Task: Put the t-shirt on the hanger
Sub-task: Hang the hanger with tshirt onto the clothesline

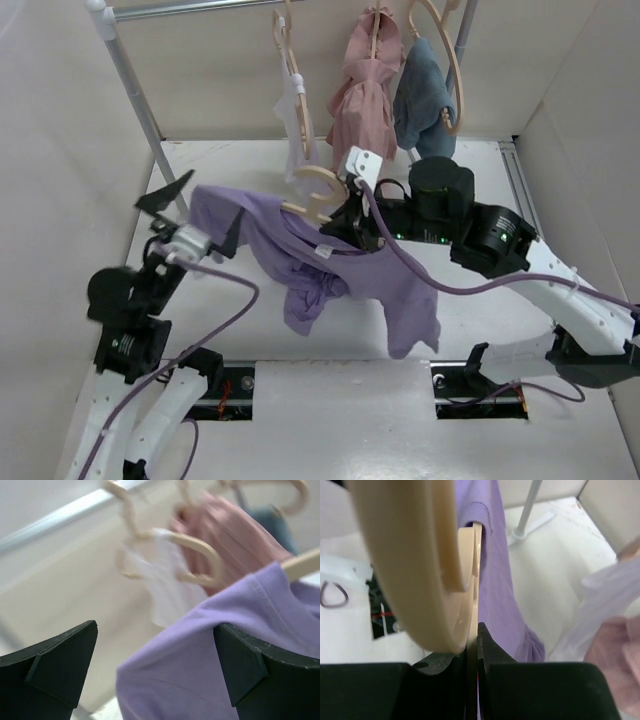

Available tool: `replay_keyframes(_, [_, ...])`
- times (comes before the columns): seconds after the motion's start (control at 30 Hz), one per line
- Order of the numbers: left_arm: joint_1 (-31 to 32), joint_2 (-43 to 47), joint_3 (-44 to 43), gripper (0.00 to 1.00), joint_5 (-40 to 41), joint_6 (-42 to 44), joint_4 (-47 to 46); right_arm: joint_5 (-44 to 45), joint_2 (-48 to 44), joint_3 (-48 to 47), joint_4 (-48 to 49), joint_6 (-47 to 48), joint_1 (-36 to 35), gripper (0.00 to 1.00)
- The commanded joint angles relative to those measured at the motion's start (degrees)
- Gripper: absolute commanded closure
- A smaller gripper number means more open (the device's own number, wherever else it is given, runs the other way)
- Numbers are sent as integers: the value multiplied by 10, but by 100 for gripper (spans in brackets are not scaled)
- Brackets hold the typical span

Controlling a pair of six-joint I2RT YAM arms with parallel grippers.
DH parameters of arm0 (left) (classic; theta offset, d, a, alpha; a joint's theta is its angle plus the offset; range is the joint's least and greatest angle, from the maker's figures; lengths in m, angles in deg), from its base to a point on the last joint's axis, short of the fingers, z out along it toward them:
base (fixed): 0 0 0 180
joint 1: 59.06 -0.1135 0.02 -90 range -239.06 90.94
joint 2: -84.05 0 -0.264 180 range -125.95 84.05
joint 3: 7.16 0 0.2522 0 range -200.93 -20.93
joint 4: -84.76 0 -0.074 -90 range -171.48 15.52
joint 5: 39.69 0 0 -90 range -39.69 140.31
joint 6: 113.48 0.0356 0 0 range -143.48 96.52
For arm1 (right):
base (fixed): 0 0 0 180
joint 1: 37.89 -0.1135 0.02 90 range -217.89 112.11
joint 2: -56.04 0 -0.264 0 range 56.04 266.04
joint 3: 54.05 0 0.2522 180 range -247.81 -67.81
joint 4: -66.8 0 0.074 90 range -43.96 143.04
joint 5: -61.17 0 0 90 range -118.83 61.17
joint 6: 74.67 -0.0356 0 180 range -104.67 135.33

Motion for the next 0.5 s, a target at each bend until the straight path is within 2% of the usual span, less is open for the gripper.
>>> replay_keyframes(0.0, [0, 49, -3, 0, 176, -66, -118, 11, 35, -103, 19, -35, -15, 100])
replay_keyframes(0.1, [0, 61, -22, 0, 282, -66, -125, 27, 107, -219, -13, -56, -15, 100])
replay_keyframes(0.13, [0, 61, -28, 0, 344, -66, -125, 27, 129, -251, -33, -56, -20, 100])
replay_keyframes(0.17, [0, 61, -36, 0, 373, -71, -125, 34, 150, -320, -46, -63, -26, 100])
replay_keyframes(0.3, [0, 68, -42, 0, 463, -65, -109, 97, 252, -477, -111, -80, -47, 100])
replay_keyframes(0.4, [-6, 80, -42, 0, 463, -53, -93, 150, 274, -475, -89, -85, -47, 100])
replay_keyframes(0.47, [-6, 80, -42, 0, 456, -47, -74, 182, 268, -447, -25, -85, -47, 100])
